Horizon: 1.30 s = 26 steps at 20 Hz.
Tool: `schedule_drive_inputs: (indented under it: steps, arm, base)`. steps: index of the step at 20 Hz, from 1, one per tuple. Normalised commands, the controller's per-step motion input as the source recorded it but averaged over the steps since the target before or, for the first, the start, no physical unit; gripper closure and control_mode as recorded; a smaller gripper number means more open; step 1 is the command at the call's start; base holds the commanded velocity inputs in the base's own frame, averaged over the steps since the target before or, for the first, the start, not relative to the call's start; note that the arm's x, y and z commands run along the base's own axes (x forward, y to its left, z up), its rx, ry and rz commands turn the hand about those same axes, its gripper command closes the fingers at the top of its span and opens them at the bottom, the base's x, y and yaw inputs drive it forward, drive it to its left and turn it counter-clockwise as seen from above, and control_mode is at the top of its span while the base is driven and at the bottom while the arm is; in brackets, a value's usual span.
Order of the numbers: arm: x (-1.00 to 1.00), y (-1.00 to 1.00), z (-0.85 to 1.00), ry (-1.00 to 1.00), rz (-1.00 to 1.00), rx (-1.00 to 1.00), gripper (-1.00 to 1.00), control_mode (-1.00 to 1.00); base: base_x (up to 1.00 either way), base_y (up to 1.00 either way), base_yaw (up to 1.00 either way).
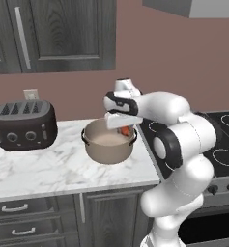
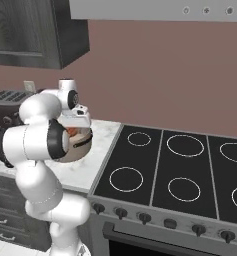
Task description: Turn on the sink faucet. Then move the sweet potato from the counter to the sink. Turn off the sink. Move the vegetable from the sink to the pot next to the stove. Finally move the pot to the front center burner.
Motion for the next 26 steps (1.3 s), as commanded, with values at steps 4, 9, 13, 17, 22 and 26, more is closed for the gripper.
schedule_drive_inputs:
  steps: [4,9,13,17,22,26]
  arm:
    - [0.14,0.15,-0.32,0.01,0.0,-0.01,1.0,-1.0]
    - [0.22,0.21,-0.33,0.01,0.0,0.0,1.0,-1.0]
    - [0.21,0.22,-0.34,0.02,0.0,0.0,-1.0,-1.0]
    - [0.09,0.14,-0.07,0.0,0.0,0.0,-1.0,-1.0]
    - [0.0,0.05,0.0,-0.02,0.0,0.0,-1.0,-1.0]
    - [-0.01,0.03,0.05,-0.07,0.0,0.0,-1.0,-1.0]
  base:
    - [0.0,0.0,0.0]
    - [0.0,0.0,0.0]
    - [0.0,0.0,0.0]
    - [0.0,0.0,0.0]
    - [0.0,0.0,0.0]
    - [0.0,0.0,0.0]
